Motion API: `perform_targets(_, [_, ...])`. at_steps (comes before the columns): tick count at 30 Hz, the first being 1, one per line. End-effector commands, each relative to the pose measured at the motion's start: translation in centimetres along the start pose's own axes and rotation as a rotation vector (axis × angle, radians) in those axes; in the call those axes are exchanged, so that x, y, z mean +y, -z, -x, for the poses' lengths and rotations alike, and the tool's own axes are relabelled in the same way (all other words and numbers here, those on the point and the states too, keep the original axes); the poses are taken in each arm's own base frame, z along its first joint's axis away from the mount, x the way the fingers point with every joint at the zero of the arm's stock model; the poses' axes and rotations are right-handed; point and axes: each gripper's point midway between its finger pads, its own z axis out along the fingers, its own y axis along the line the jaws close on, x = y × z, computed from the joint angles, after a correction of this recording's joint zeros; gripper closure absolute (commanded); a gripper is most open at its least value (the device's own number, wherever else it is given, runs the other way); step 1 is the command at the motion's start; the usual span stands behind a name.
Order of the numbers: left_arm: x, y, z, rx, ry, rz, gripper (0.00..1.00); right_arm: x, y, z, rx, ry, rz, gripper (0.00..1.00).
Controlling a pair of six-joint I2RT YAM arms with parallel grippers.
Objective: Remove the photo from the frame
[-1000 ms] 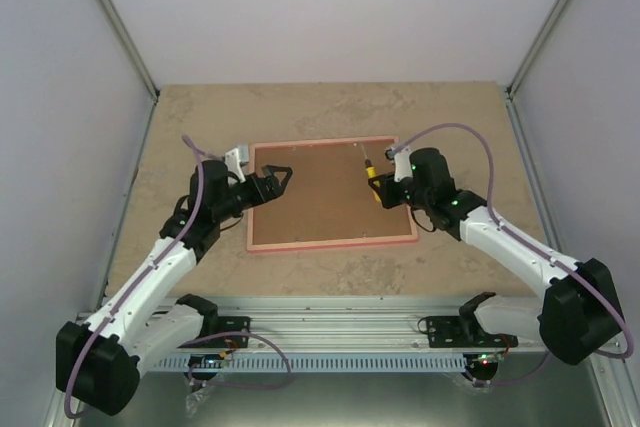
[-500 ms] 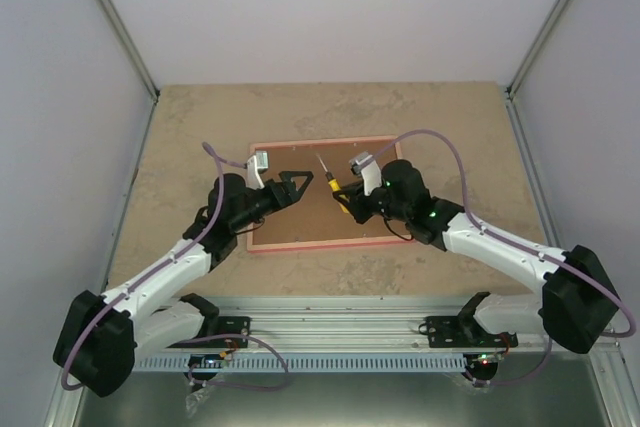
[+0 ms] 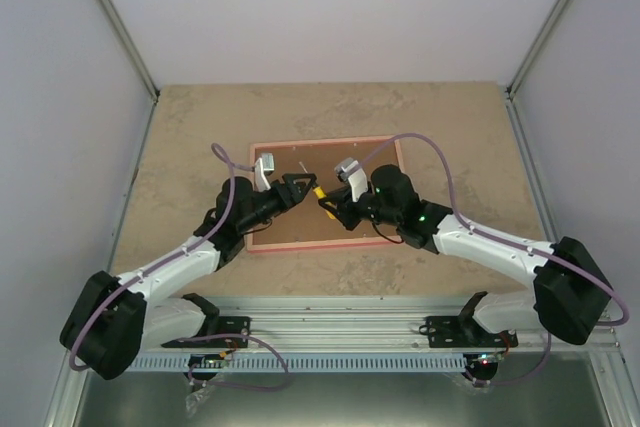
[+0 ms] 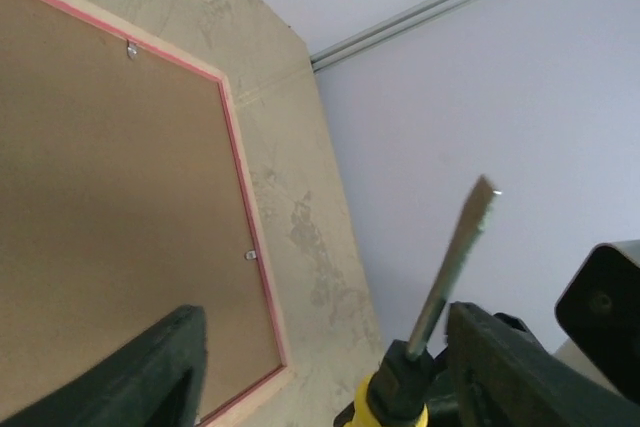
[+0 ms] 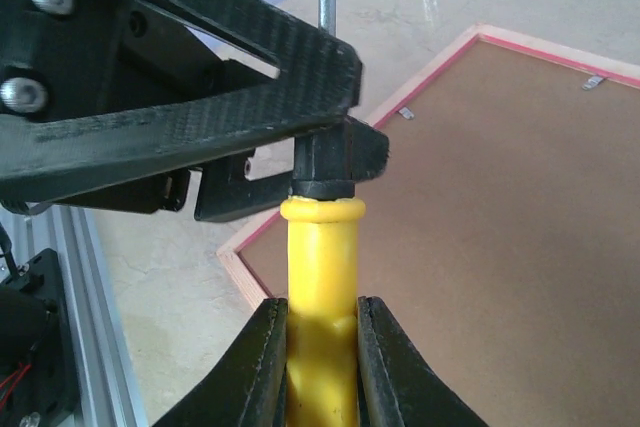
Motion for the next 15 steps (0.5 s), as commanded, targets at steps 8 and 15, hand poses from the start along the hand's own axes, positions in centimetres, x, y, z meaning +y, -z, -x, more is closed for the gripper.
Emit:
perform_targets(8, [-1.04, -0.12, -0.12, -0.021, 0.039, -0.078, 0.66, 1.08, -0.72, 1.12, -0.050, 0.034, 0.054, 0.99])
perform_targets(15, [-0.60, 0.43, -0.21, -0.046, 0.108, -0.085, 0.87, 1.19, -0.51, 1.16, -0.075, 0.042, 0.063, 0.92])
